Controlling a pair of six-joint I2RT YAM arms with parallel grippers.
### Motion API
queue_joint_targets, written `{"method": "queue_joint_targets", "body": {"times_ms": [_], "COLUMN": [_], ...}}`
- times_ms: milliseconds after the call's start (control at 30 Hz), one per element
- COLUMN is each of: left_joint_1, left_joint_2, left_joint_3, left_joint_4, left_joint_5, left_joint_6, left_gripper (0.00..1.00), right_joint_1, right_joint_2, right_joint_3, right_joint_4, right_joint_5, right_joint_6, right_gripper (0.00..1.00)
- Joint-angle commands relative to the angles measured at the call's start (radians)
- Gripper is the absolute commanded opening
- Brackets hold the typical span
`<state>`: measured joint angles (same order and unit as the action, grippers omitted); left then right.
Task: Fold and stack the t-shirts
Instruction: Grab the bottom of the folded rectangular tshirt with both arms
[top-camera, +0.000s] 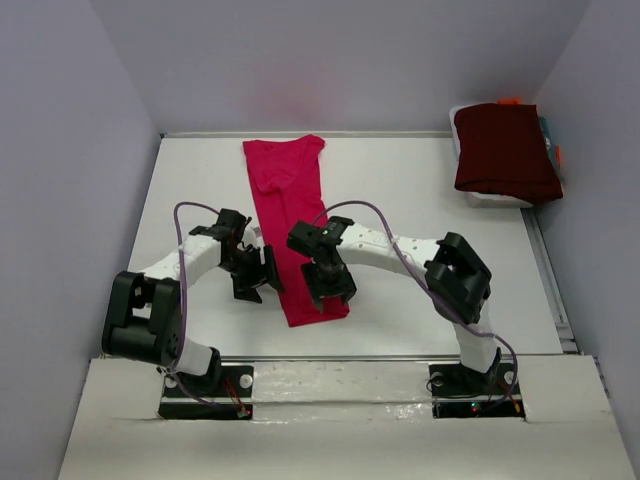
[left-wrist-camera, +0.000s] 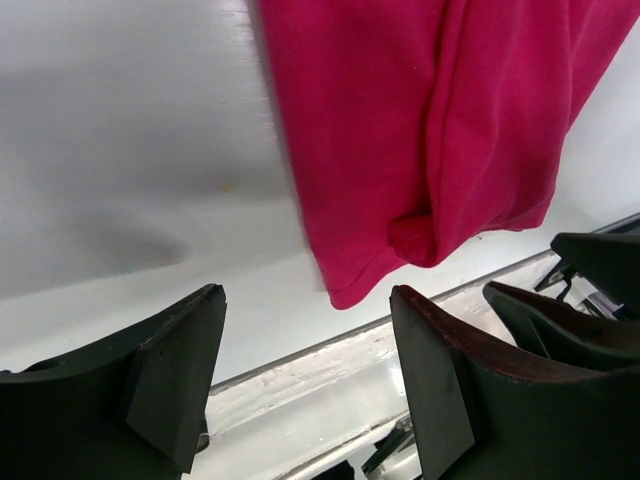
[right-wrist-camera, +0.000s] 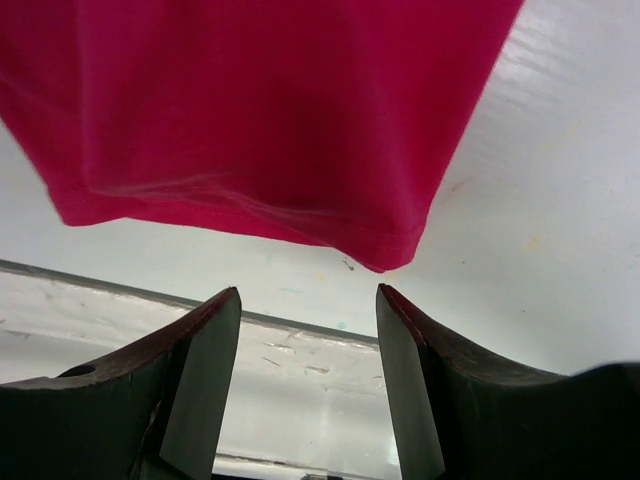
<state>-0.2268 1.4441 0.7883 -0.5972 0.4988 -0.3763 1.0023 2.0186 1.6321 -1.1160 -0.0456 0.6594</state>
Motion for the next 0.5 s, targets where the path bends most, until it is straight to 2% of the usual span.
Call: {"method": "queue_joint_targets", "body": {"times_ms": [0,200,467], "left_joint_1": [0.009,0.0,-0.009], "left_joint_2": [-0.057,-0.102,-0.165], "left_joint_3": [-0.007,-0.101,-0.221], "left_joint_4": [-0.024,0.023,0.076], "left_joint_5": [0.076,0.179,0.302], "left_joint_6": [-0.012,-0.047,-0.115], "left_gripper": [0.77,0.77,0.77], "right_joint_1": [-0.019,-0.071,-0.09], "right_joint_2": [-0.102,-0.176,-0.199], "right_joint_3": [-0.083,-0.182,-0.206], "right_joint_4": [0.068,0.102,0.128], "right_joint_5": [0.041,0.079,0.092], "right_joint_6": [0.074,0.108,0.106], "right_gripper": [0.62,0.62,0.62]}}
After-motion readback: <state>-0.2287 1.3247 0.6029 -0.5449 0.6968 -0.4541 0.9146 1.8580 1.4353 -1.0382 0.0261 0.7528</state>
